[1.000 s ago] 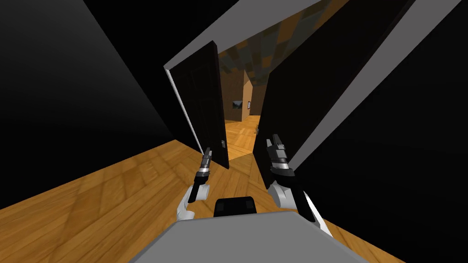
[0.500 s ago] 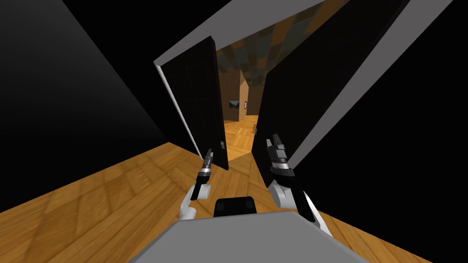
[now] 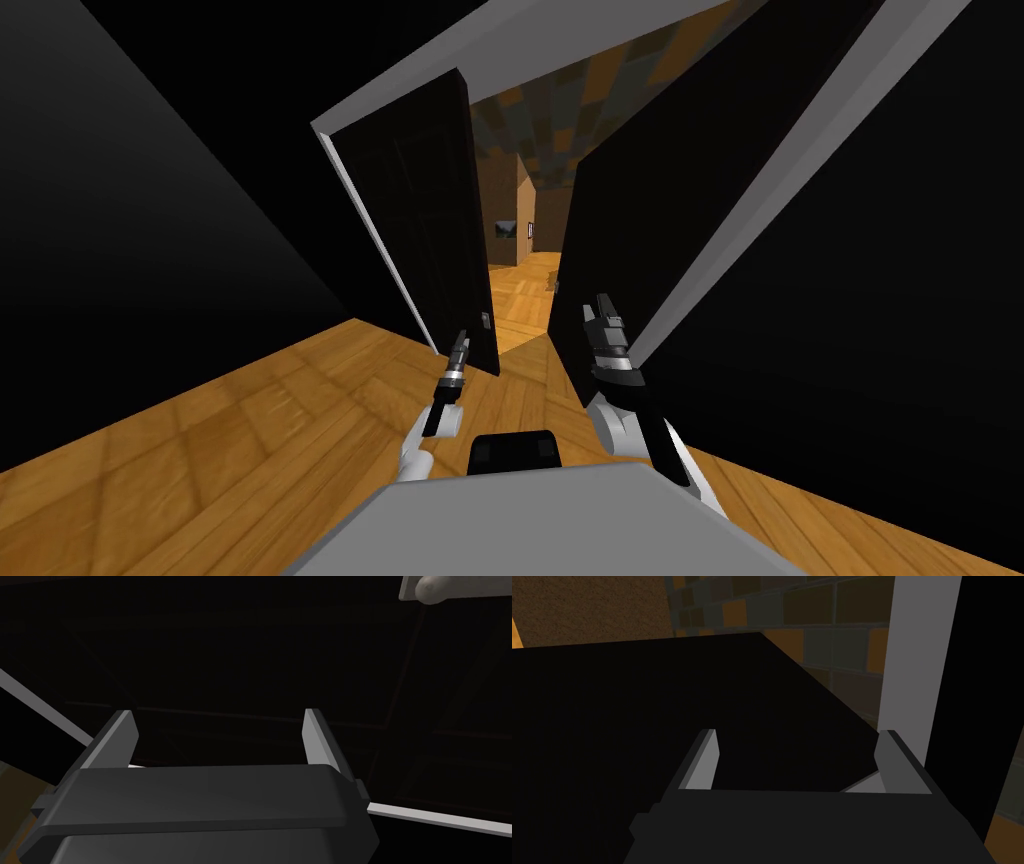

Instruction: Push the door open

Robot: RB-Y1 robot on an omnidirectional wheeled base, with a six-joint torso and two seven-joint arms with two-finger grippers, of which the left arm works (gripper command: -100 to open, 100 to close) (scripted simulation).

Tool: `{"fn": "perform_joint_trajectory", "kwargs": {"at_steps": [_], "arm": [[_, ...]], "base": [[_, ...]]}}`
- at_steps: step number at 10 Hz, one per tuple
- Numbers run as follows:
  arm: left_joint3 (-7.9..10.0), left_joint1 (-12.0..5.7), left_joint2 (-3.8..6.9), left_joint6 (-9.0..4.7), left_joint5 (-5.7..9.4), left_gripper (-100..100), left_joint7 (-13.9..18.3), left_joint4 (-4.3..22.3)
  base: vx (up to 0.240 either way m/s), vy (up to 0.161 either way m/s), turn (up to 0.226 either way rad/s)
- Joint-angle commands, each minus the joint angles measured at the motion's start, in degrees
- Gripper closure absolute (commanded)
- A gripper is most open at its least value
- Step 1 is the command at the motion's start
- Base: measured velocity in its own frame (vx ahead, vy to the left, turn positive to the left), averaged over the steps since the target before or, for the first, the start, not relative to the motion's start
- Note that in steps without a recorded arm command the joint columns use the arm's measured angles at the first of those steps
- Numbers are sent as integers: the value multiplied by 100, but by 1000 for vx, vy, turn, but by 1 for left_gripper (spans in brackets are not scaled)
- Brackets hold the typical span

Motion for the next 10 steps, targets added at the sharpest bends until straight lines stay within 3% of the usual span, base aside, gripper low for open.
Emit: {"fn": "perform_joint_trajectory", "kwargs": {"at_steps": [1,3,7,8,10], "arm": [[14,-71,16,-18,17,-100,27,161],[22,-238,9,-75,51,-100,72,530],[29,-397,-5,-130,85,-100,115,1020],[29,-397,-5,-130,85,-100,115,1029],[36,-553,-22,-184,117,-100,158,1385]], "base": [[25,58,-60],[34,72,-155],[25,68,-75],[19,55,-60],[34,86,-132]]}}
